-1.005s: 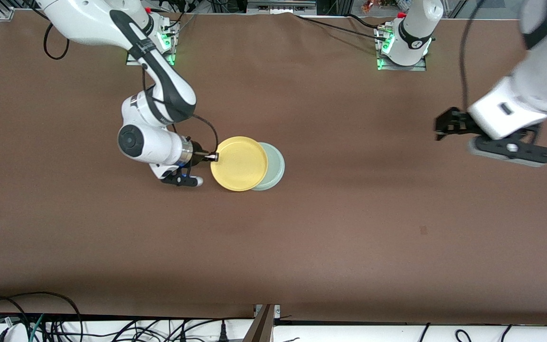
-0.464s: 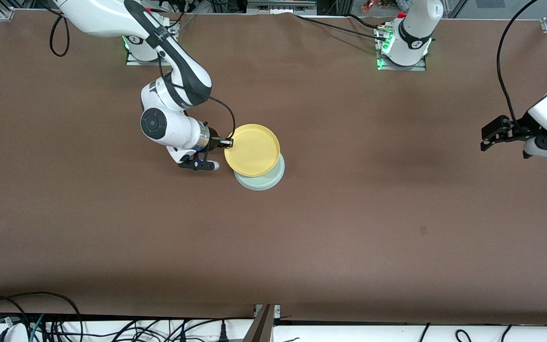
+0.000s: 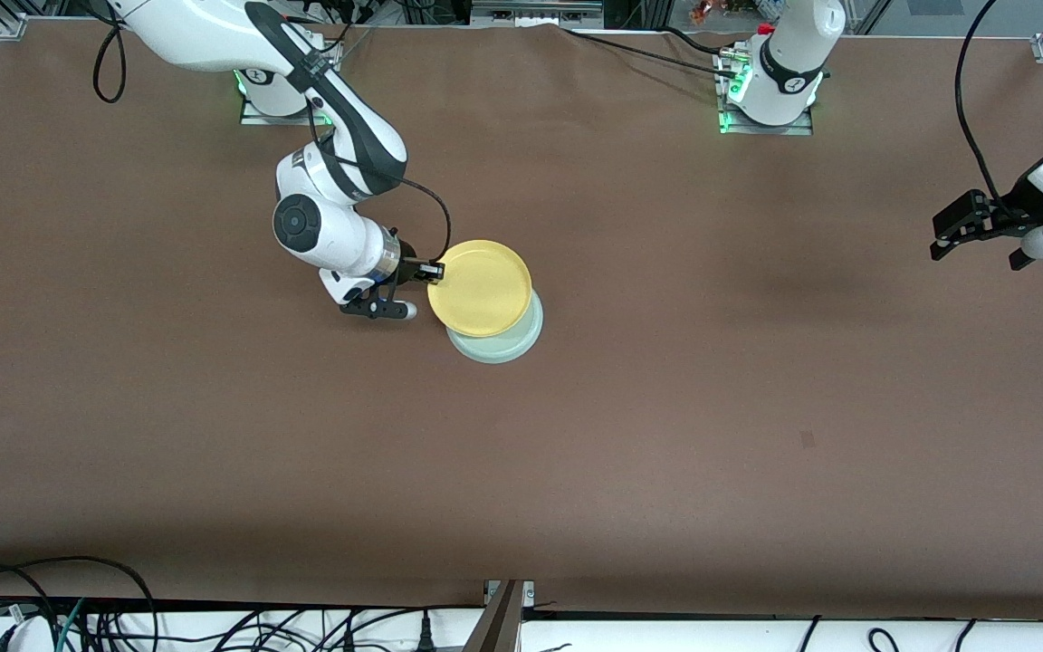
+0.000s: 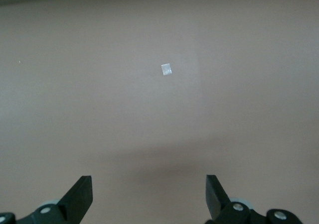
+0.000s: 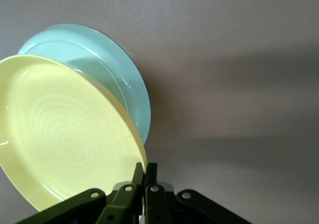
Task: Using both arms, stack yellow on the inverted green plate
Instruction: 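Release the yellow plate on the green plate and withdraw the right gripper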
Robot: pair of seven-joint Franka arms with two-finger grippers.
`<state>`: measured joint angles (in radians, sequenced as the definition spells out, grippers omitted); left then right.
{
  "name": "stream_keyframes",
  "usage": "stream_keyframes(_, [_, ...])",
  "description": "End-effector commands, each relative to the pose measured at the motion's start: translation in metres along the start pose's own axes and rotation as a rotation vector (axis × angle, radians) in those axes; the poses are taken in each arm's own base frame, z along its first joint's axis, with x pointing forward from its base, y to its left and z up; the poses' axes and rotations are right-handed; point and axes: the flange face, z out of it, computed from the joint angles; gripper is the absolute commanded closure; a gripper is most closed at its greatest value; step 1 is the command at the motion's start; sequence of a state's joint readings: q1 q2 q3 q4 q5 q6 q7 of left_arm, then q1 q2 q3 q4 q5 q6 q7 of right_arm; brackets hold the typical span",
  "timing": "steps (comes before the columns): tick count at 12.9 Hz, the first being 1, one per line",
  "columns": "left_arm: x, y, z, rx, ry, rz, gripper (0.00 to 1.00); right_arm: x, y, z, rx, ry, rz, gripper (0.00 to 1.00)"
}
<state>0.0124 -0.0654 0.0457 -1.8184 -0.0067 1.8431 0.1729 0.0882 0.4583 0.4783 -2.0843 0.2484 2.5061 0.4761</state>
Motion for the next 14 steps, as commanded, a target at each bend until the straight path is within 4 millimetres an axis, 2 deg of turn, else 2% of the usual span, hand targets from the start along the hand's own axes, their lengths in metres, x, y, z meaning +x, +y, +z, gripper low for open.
stream_keyframes(1, [0.001,0.008,-0.001,-0.015,0.009,-0.018,0.00,-0.004,-0.004,0.008,0.028,0.033,0.007,1.00])
stream_keyframes(7, [0.003,0.021,-0.006,-0.013,-0.011,-0.033,0.00,-0.007,-0.011,0.026,0.042,0.044,0.007,1.00])
stream_keyframes(10, [0.006,0.027,-0.001,-0.013,-0.023,-0.026,0.00,-0.006,-0.009,0.038,0.051,0.051,0.010,1.00])
stream_keyframes(11, [0.007,0.035,-0.006,-0.013,-0.023,-0.014,0.00,-0.005,-0.007,0.039,0.048,0.050,0.013,1.00])
stream_keyframes(14, [0.007,0.036,-0.007,-0.014,-0.042,-0.064,0.00,-0.002,-0.006,0.037,0.050,0.054,0.016,1.00])
